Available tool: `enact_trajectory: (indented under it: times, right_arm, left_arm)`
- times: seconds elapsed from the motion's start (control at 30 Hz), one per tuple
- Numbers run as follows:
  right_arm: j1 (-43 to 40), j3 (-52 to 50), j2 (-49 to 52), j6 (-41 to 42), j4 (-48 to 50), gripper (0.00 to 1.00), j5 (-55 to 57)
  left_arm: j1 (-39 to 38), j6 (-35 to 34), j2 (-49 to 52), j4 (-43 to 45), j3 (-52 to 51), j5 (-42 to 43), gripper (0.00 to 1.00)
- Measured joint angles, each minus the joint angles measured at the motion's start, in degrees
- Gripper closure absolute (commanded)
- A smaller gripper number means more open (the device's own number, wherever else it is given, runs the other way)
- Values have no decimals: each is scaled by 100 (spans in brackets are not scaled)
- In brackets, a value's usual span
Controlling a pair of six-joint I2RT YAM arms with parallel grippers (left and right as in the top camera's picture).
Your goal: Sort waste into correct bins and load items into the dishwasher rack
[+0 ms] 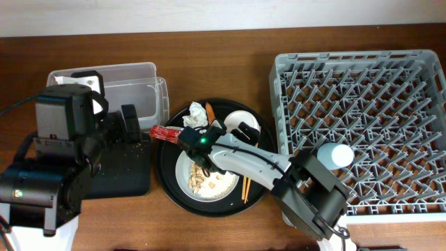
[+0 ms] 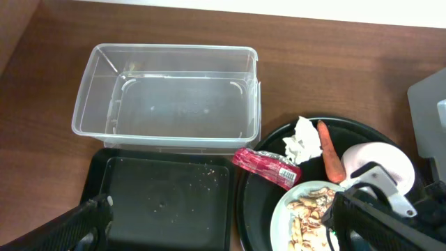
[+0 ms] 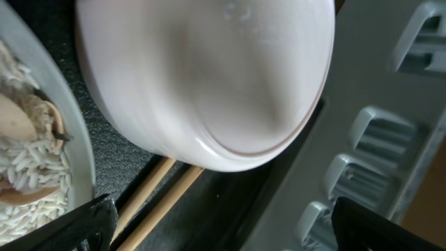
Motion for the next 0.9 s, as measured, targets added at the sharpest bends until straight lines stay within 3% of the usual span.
enact_trajectory:
  times: [0.2, 0.4, 0.7, 0.9]
  right_arm:
    - [-588, 835, -33, 831, -533, 2, -1285]
    - [-1591, 1414, -459, 1423, -564, 2, -3565]
    - [-2197, 968, -540, 1923, -479, 2, -5246]
    - [-2199, 162, -540, 2157, 302, 2, -5925]
  left_arm:
    - [0, 0, 0, 0, 0, 0, 0]
    - [0, 0, 0, 0, 0, 0, 0]
    - [0, 0, 0, 0, 0, 0, 0]
    - [0, 0, 0, 2, 0, 0, 0]
